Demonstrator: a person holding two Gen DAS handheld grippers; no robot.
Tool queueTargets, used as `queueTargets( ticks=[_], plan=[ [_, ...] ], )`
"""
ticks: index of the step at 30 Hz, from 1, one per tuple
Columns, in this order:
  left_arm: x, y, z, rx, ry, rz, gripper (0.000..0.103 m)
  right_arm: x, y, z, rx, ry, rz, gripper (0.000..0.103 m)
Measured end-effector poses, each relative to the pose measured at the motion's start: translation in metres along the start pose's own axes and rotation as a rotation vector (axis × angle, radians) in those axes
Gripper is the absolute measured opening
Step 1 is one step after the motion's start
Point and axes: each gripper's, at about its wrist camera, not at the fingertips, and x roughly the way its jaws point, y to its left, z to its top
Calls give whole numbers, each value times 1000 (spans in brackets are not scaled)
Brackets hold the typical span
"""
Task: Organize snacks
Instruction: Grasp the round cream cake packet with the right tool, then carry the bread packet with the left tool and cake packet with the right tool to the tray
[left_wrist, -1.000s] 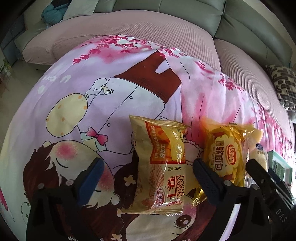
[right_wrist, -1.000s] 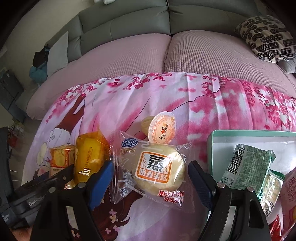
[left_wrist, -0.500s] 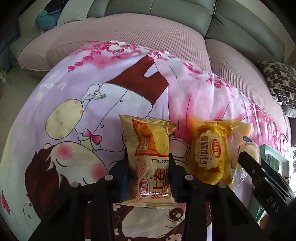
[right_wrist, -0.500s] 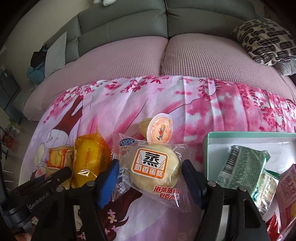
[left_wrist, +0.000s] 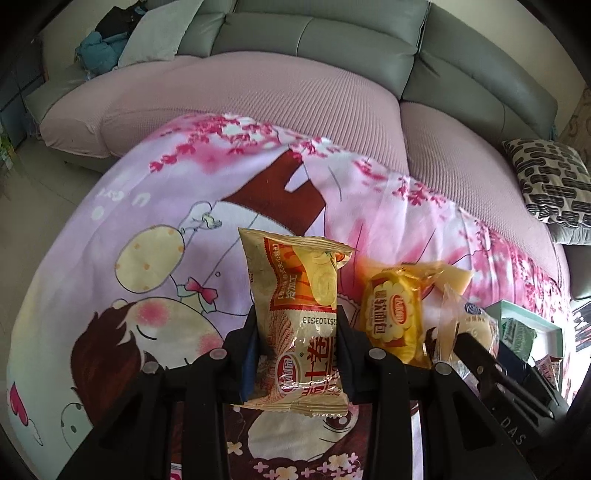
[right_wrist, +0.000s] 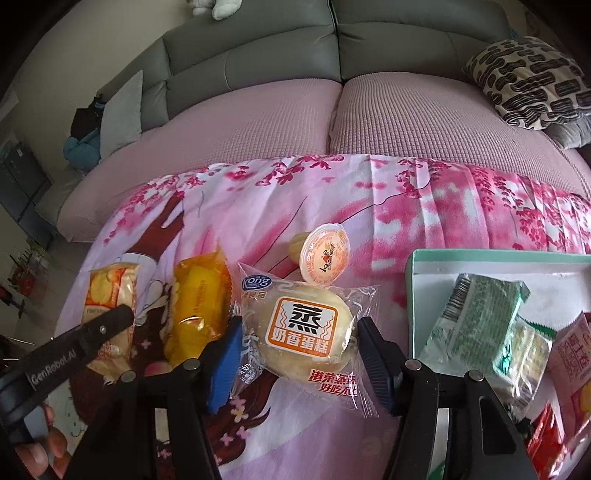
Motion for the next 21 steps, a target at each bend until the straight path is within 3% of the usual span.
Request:
queueTargets(
  ticks=[12,21],
  plan=[
    [-37,-8,-5,33,-66,-10,37,-47,-3,-8,21,-51,0,64],
    [-60,-40,-7,102,-120,-60,37,-85,-32,-17,84,-103,-31,64]
  ],
)
